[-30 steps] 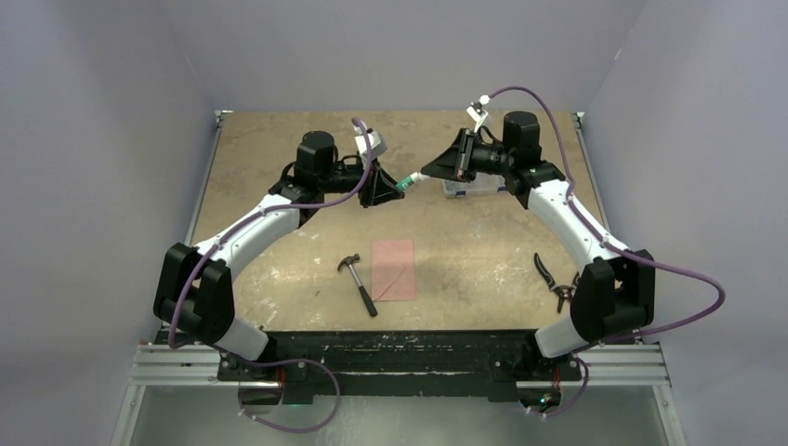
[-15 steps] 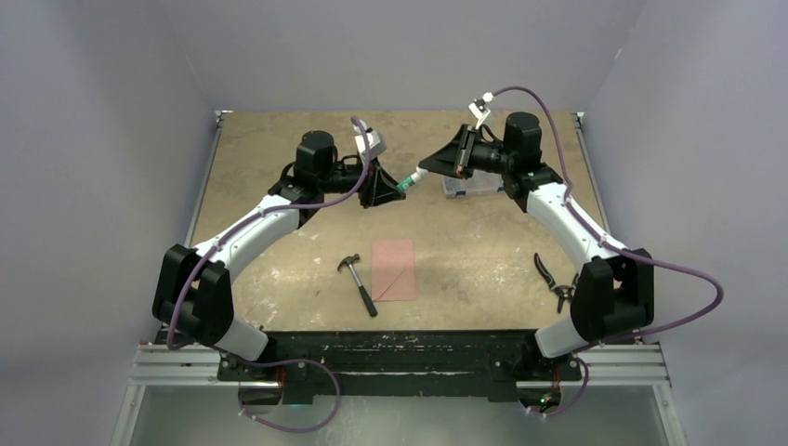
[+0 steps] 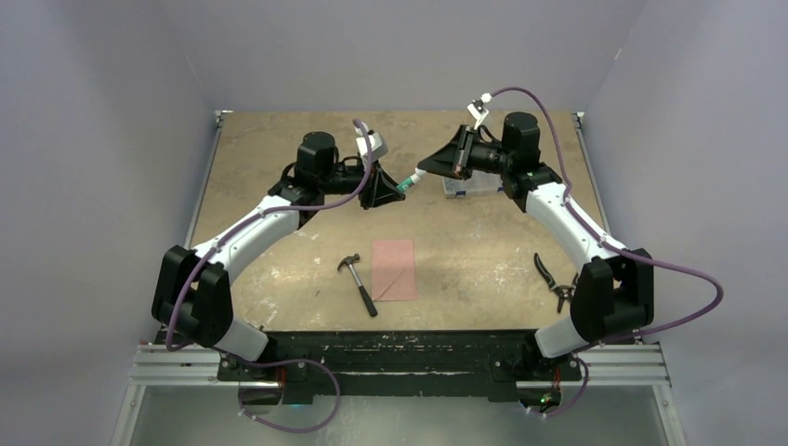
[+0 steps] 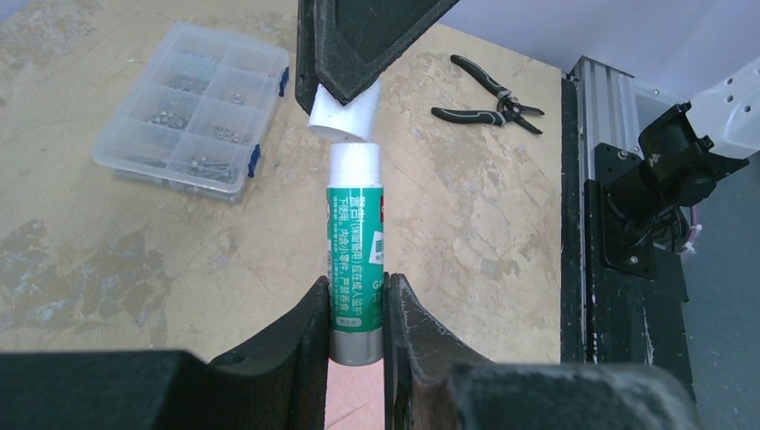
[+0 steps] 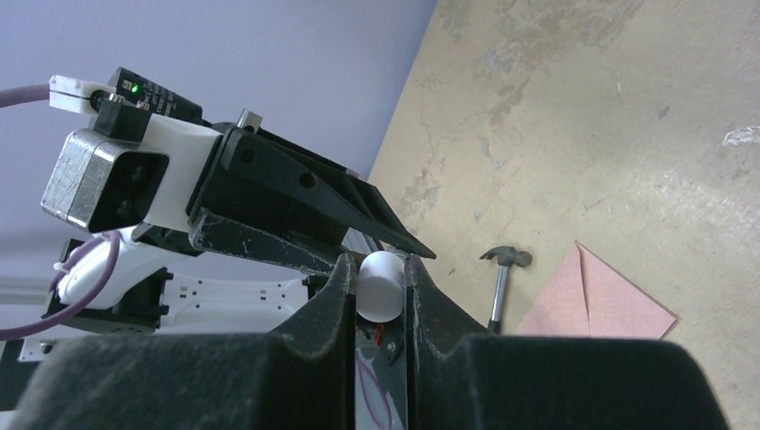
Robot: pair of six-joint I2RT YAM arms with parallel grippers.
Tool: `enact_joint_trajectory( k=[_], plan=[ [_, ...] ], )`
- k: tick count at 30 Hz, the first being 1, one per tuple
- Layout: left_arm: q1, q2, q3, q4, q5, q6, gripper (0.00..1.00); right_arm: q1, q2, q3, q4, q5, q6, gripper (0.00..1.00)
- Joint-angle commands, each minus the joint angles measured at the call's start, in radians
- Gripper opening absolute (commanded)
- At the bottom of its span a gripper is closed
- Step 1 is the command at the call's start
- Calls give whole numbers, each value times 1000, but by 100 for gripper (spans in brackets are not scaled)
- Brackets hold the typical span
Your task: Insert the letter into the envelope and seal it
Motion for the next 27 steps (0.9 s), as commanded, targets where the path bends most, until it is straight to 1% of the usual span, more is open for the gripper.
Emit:
enact_joint_trajectory(
  k=[1, 7, 20, 23, 27],
  plan=[
    [-15, -55, 13, -7, -4, 78, 0, 21, -54, 57, -5, 2, 0, 0],
    [24, -68, -18, 39, 21, 38, 0, 13, -78, 55, -29, 19, 7, 0],
    [29, -72, -20, 41, 20, 43, 0, 13, -79, 53, -115, 57, -41, 0],
    [29, -69, -21, 61, 40, 30, 0, 13, -70, 56, -97, 74, -54, 0],
    [29, -67, -29, 100, 63, -24, 0, 13, -65, 46, -52, 65, -30, 0]
  ],
)
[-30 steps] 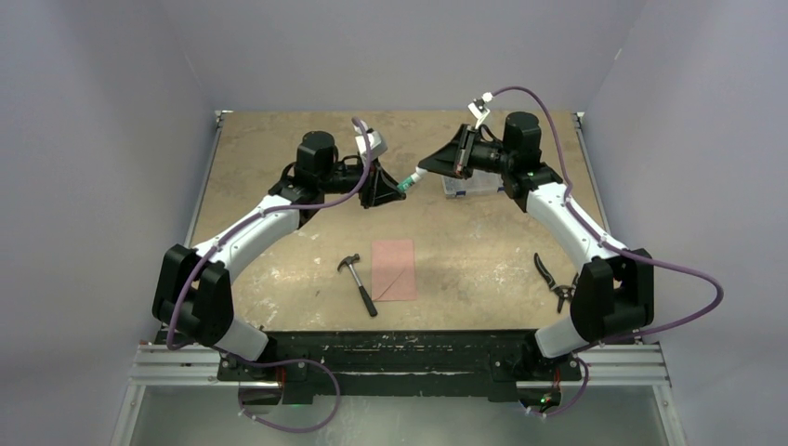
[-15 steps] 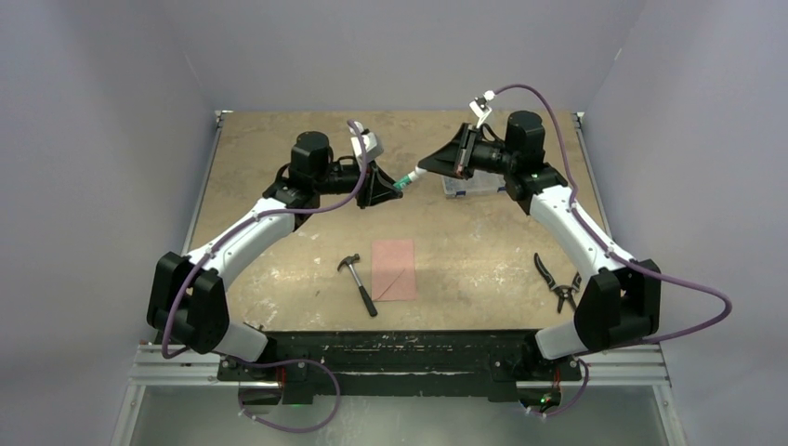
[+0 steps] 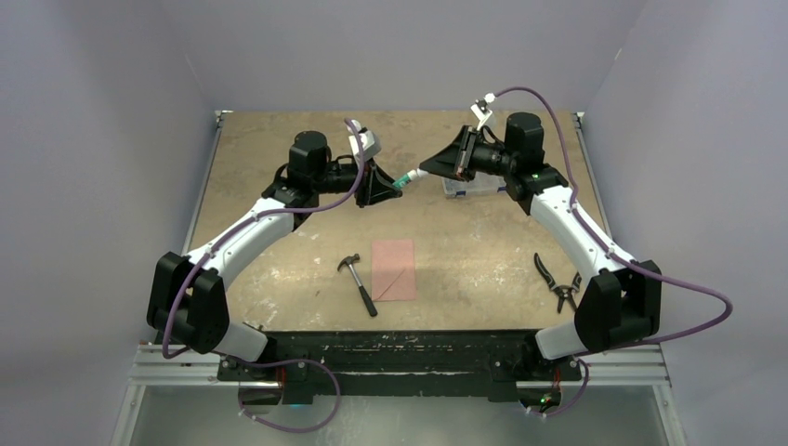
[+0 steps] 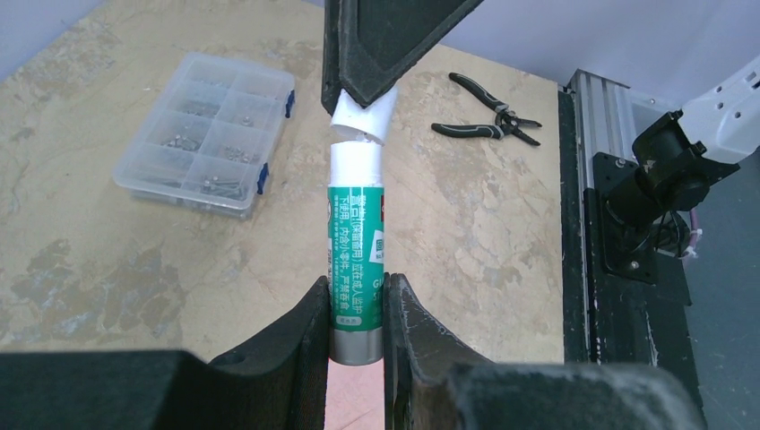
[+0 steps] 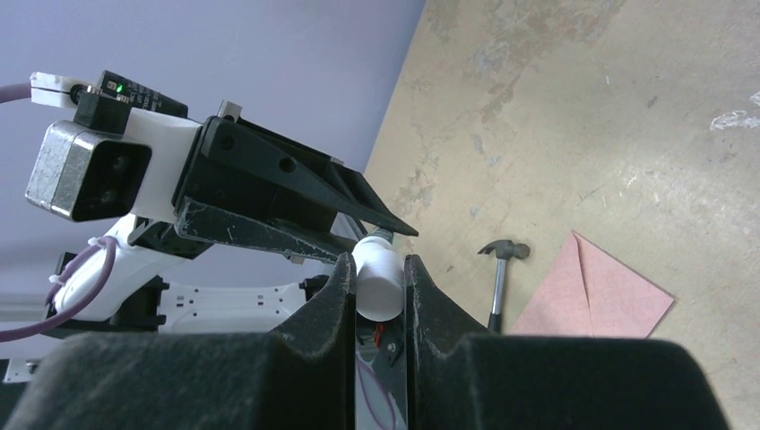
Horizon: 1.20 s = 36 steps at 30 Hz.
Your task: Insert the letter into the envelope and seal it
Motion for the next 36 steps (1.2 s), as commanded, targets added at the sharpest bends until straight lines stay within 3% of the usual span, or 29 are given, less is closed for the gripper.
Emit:
enact_joint_trajectory(
  k=[1, 8, 15, 25, 31, 36],
  plan=[
    [5, -26, -13, 84, 53, -41, 0, 7, -8, 29, 72, 0, 4, 0],
    [4, -22, -17, 117, 69, -71, 0, 10, 0, 16, 142, -21, 51, 0],
    [4, -28, -21, 129, 34, -69, 0, 12, -7, 19, 96, -5, 26, 0],
    [6, -30, -12, -4, -16, 57, 0, 12, -28, 43, 43, 13, 15, 0],
    [6, -27, -16, 45, -1, 17, 0, 12, -14, 28, -4, 45, -30, 0],
    [6, -27, -24, 78, 19, -24, 0, 15, -3, -1, 67, 23, -1, 0]
  ],
)
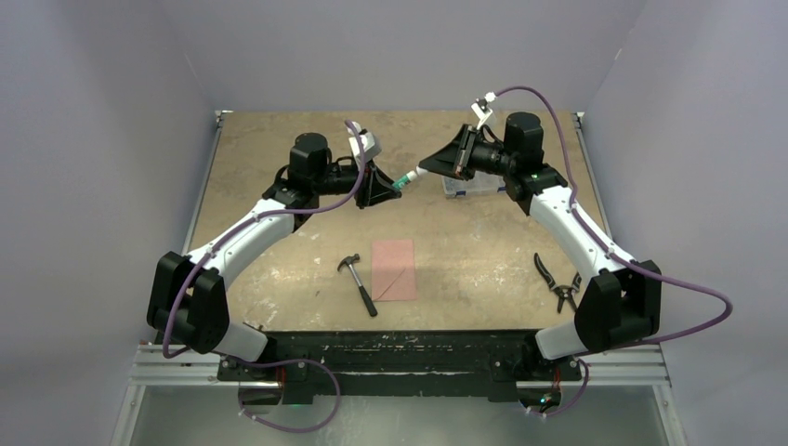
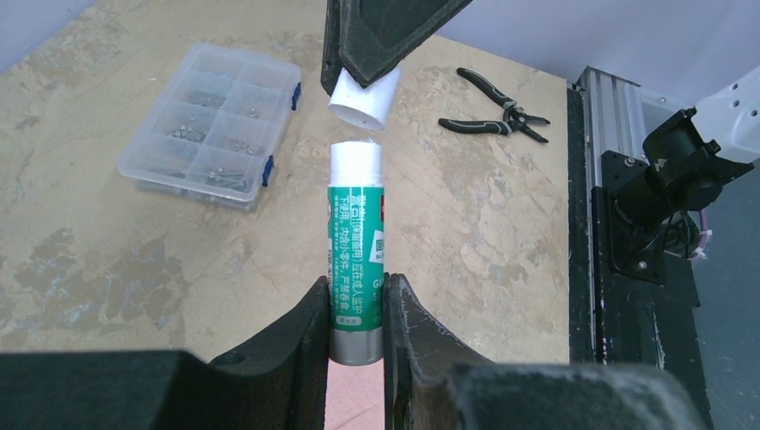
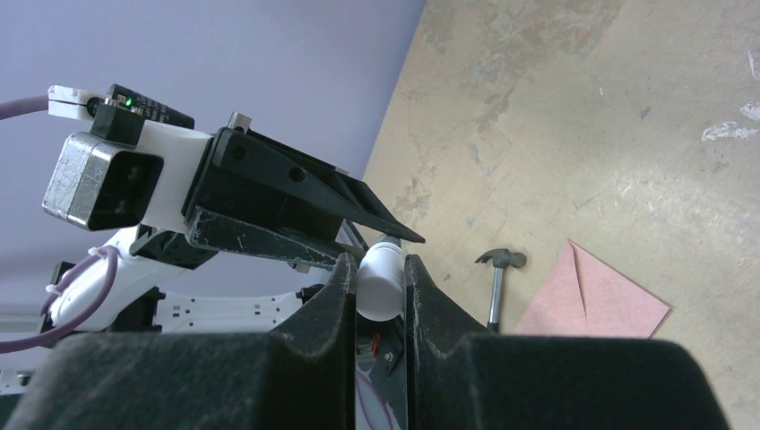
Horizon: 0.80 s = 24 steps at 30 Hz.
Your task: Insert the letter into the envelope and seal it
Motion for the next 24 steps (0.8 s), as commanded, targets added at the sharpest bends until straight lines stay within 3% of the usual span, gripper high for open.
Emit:
enact_joint_trajectory(
  k=[1, 13, 24],
  plan=[
    [6, -28, -10, 72, 32, -29, 0, 10, -1, -2, 63, -8, -1, 0],
    [3, -21, -26, 175, 43, -101, 0, 36, 11, -11, 100, -5, 25, 0],
    [10, -53, -33, 45, -34, 33, 0, 34, -28, 19, 30, 55, 16, 0]
  ],
)
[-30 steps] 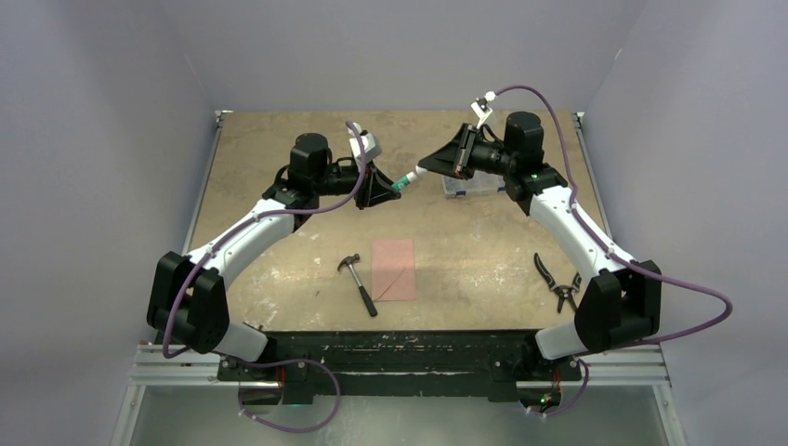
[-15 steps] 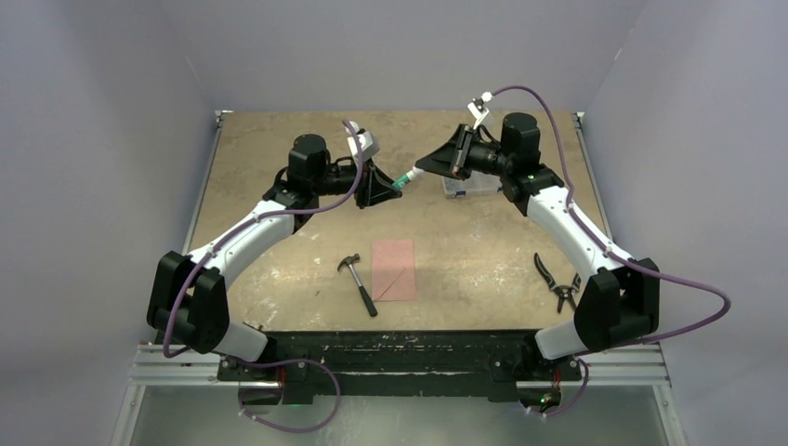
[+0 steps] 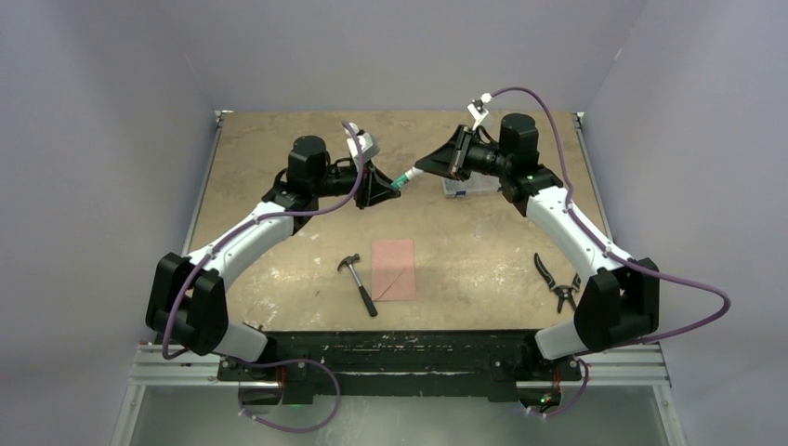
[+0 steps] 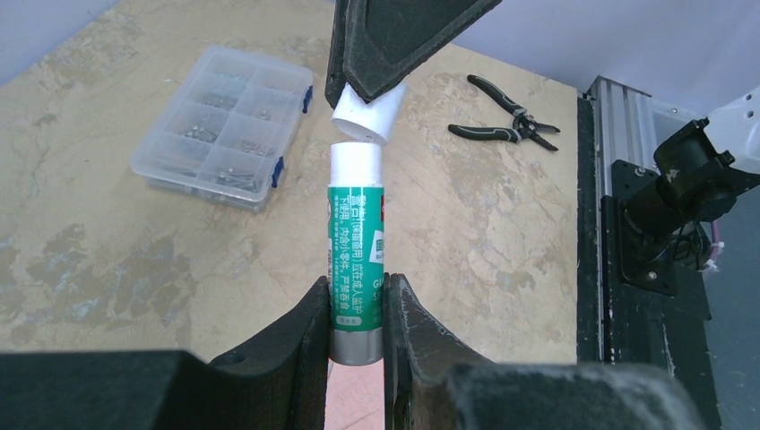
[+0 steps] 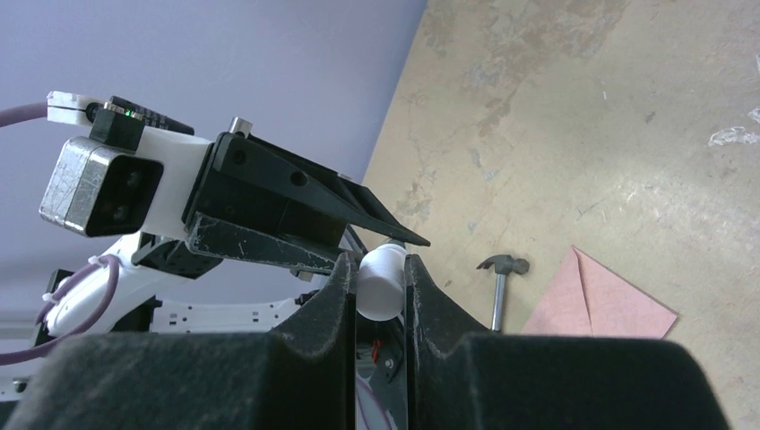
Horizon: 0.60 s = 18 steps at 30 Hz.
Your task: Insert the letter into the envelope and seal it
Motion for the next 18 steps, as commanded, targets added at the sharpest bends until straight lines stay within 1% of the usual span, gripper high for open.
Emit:
enact_joint_trajectory(
  k=[1, 8, 11, 12, 18],
  plan=[
    [11, -48, -1, -24, -15, 81, 0, 7, -40, 27, -4, 32, 4, 0],
    [13, -48, -1, -4, -4, 64, 0, 7, -43, 4, -5, 33, 8, 0],
    [13, -45, 0, 17, 10, 58, 0, 7, -36, -8, 26, 36, 11, 0],
    [13, -45, -3, 24, 13, 29, 0, 8, -32, -9, 34, 39, 17, 0],
    [13, -43, -13, 86, 25, -21, 0, 10, -27, -42, 76, 28, 43, 0]
  ],
)
